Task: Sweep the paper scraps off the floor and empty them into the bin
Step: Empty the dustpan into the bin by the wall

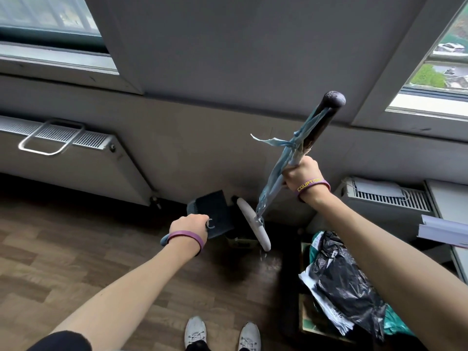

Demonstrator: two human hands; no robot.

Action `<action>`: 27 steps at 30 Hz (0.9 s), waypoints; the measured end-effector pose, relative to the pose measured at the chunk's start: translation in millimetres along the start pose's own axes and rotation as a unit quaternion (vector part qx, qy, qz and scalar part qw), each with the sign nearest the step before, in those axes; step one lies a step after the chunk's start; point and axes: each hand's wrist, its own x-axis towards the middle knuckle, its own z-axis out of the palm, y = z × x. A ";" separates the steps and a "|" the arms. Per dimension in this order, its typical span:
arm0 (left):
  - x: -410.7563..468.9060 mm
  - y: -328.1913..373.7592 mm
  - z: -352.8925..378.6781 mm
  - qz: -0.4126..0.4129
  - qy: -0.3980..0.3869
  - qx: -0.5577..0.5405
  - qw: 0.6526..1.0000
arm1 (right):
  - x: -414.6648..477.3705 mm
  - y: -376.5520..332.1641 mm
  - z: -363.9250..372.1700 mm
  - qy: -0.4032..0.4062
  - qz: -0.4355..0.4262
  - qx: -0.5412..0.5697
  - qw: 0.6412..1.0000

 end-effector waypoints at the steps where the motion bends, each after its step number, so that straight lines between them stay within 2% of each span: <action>1: -0.9 -5.2 -0.1 -0.015 0.003 -0.013 1.000 | -0.6 -0.9 3.5 -0.009 -0.003 -0.007 1.000; 7: -3.3 -32.7 0.1 -0.090 0.026 -0.072 0.993 | -3.8 1.9 35.4 -0.055 -0.004 -0.025 0.998; 15: -6.9 -57.3 19.0 -0.161 -0.008 -0.121 0.979 | 19.1 37.7 91.2 -0.081 0.009 0.031 0.996; 27: -13.5 -63.7 22.8 -0.172 -0.023 -0.143 0.974 | 31.4 23.1 77.6 -0.021 -0.015 0.052 0.998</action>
